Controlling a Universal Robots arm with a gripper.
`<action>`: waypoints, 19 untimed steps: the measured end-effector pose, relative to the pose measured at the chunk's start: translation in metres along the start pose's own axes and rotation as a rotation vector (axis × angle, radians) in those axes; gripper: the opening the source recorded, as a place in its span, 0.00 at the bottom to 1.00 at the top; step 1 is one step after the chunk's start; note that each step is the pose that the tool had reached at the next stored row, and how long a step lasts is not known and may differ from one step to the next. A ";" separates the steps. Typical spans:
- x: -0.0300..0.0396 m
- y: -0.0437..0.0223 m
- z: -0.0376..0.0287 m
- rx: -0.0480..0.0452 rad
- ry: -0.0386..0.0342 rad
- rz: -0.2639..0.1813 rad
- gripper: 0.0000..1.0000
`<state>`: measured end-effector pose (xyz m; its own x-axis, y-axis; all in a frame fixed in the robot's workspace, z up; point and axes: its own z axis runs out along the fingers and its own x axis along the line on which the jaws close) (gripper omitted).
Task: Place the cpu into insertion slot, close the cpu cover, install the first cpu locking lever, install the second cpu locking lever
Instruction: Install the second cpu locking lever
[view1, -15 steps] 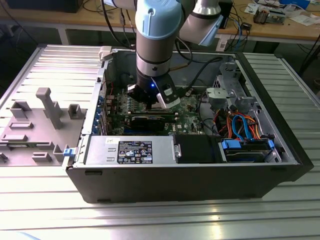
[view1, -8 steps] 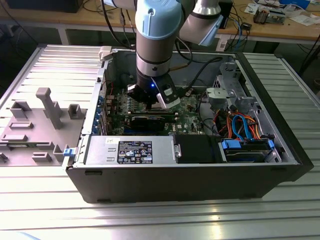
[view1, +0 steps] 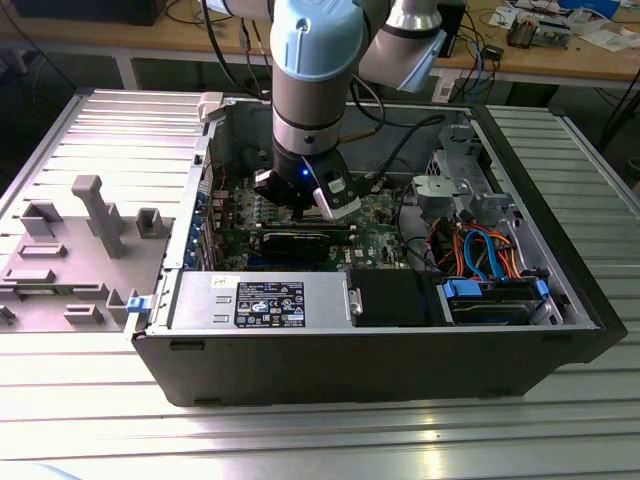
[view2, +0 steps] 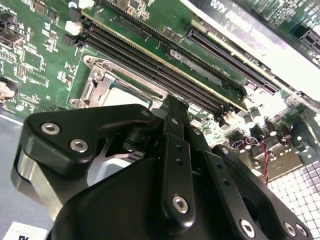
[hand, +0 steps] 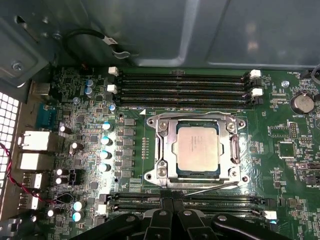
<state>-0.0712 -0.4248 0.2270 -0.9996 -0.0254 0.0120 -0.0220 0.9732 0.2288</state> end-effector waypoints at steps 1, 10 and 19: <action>0.0008 -0.0005 0.0000 -0.0011 0.0000 0.000 0.11; 0.0074 -0.0025 0.0088 -0.0154 -0.0046 0.018 0.11; 0.0168 -0.0037 0.0151 -0.0420 -0.0131 0.052 0.11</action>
<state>-0.0882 -0.4253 0.2116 -0.9995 0.0282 0.0123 0.0305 0.9627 0.2688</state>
